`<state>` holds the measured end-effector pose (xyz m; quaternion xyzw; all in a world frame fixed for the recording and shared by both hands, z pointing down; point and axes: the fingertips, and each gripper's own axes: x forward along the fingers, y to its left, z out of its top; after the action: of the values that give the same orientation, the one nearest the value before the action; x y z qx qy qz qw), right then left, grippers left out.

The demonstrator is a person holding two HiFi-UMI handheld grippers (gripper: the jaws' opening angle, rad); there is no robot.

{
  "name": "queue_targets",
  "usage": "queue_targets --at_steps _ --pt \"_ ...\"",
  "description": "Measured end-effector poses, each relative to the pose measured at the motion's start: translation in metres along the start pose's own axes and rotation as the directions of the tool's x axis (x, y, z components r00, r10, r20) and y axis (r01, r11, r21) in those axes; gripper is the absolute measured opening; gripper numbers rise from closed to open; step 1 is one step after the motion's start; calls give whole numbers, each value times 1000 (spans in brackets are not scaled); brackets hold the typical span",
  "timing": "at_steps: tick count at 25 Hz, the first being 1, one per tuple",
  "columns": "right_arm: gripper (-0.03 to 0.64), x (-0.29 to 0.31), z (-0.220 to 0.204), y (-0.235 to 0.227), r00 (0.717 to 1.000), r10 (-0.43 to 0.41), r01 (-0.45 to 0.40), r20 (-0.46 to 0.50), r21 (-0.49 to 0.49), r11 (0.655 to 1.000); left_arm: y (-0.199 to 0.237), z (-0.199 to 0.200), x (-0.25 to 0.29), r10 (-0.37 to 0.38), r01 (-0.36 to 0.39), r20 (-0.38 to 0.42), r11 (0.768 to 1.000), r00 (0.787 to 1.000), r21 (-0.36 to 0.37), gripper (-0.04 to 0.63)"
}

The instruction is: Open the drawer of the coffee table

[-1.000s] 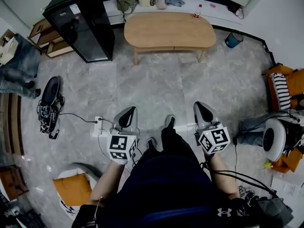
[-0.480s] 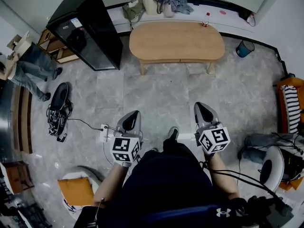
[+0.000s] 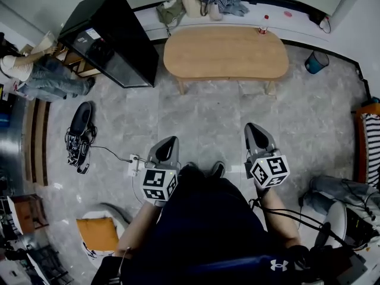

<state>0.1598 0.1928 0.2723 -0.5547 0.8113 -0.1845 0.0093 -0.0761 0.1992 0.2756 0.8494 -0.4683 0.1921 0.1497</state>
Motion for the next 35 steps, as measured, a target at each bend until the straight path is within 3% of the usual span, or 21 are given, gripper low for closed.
queue_targets --at_steps 12,19,27,35 --pt "0 71 -14 -33 998 -41 42 -47 20 999 40 0 72 -47 47 -65 999 997 0 3" --pt "0 139 -11 -48 987 -97 94 -129 -27 995 98 7 135 -116 114 -93 993 989 -17 3" --pt "2 239 -24 -77 980 -118 106 -160 -84 991 183 -21 244 -183 196 -118 974 976 114 3" --pt "21 303 -92 -113 981 -27 -3 -194 -149 989 219 -84 326 -196 225 -175 961 965 162 3"
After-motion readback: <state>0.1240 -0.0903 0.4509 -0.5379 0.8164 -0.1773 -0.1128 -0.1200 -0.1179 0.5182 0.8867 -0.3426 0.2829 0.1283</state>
